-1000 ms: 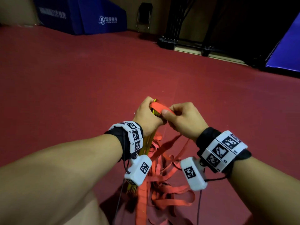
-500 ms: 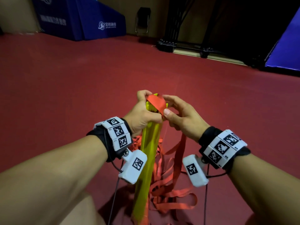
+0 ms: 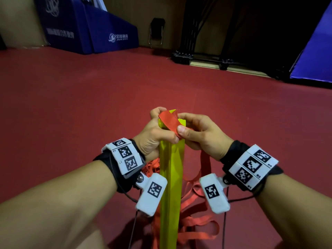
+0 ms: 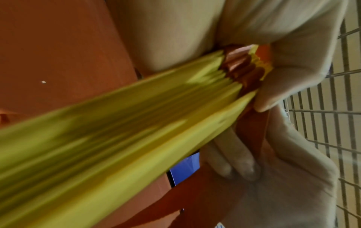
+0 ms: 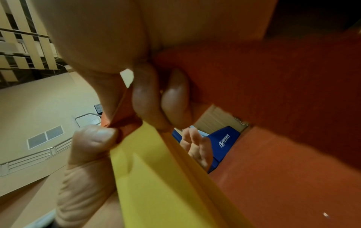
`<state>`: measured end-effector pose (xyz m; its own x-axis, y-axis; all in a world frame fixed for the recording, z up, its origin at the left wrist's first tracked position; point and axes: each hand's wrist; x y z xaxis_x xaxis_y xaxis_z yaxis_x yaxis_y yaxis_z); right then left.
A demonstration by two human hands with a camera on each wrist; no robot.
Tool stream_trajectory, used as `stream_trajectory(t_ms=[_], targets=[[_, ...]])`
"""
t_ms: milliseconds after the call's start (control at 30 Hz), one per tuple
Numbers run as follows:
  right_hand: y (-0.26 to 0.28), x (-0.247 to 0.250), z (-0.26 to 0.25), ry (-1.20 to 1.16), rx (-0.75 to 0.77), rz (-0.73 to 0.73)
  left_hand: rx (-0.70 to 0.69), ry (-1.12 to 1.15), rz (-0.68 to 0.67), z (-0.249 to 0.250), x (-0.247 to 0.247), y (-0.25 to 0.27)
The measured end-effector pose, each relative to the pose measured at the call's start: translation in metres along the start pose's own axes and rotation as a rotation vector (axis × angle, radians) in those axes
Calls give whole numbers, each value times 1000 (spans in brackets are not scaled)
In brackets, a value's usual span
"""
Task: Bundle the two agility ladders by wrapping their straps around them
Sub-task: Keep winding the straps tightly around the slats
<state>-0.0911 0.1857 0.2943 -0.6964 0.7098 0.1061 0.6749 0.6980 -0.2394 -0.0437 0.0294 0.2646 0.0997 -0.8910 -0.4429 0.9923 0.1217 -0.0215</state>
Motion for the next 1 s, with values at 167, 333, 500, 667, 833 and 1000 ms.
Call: stream_trajectory(t_ms=[167,333,500,667,833,1000], targets=[[1,-5,0,-8,-38,18,13,55,-43,0,1,4],[1,-7,-4,20,-33,76,3,-21,-30,3,-2,5],[3,-1,-11,46,-30,173,-58,-106,45,3,-9,6],[12,4,-22,57,-36,250,-257,-306,177,-2,-7,12],[16,1,-29,94,39,308,-454,-460,211,-3,-15,21],[19,-3,-29,211,89,422,-464,-657,194,-9,-30,34]])
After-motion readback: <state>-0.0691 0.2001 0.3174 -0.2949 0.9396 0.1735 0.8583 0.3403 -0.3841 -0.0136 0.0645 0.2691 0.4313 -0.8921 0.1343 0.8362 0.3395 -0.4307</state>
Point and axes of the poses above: each hand's wrist, its own y-axis away from the middle knuckle, its own x-axis out of the back of the hand, z = x × y, and after that the axes turned 8 degrees about z, right-handed
